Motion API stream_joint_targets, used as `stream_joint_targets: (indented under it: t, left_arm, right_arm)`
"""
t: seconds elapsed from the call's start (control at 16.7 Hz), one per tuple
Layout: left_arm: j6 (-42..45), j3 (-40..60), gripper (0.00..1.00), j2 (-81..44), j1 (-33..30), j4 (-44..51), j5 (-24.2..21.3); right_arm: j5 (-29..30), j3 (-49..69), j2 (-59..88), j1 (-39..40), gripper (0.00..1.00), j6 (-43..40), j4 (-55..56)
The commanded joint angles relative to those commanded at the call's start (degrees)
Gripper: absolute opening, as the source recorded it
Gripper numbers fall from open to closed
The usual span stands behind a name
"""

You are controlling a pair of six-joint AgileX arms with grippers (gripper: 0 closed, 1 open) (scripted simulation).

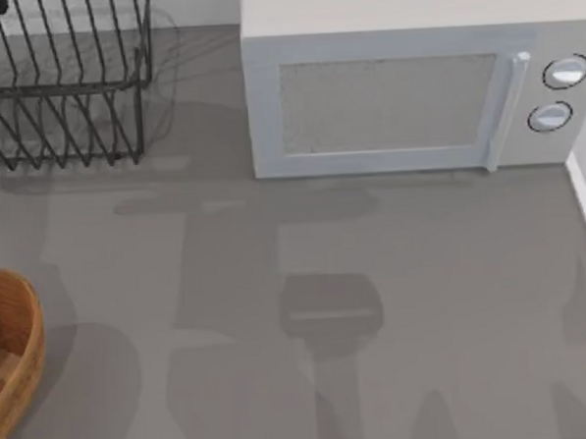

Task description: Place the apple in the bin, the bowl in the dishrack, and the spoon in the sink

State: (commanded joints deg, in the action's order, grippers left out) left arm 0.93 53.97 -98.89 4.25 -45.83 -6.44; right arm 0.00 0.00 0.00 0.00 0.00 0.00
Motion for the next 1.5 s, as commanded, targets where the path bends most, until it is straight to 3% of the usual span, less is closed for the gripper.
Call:
stream_joint_targets:
  t: [0.36, 1.14, 1.5]
  left_arm:
    - [-0.03, -1.04, 0.0, -1.69, -0.42, -1.75, 0.39]
    - [-0.03, -1.04, 0.98, -1.69, -0.42, -1.75, 0.39]
    - [-0.03, -1.04, 1.0, -1.69, -0.42, -1.75, 0.39]
  right_arm:
    - [0.0, 0.0, 0.0, 0.0, 1.0, 0.0, 0.0]
    - [0.0, 0.0, 0.0, 0.0, 1.0, 0.0, 0.0]
    - [0.0, 0.0, 0.0, 0.0, 1.0, 0.0, 0.0]
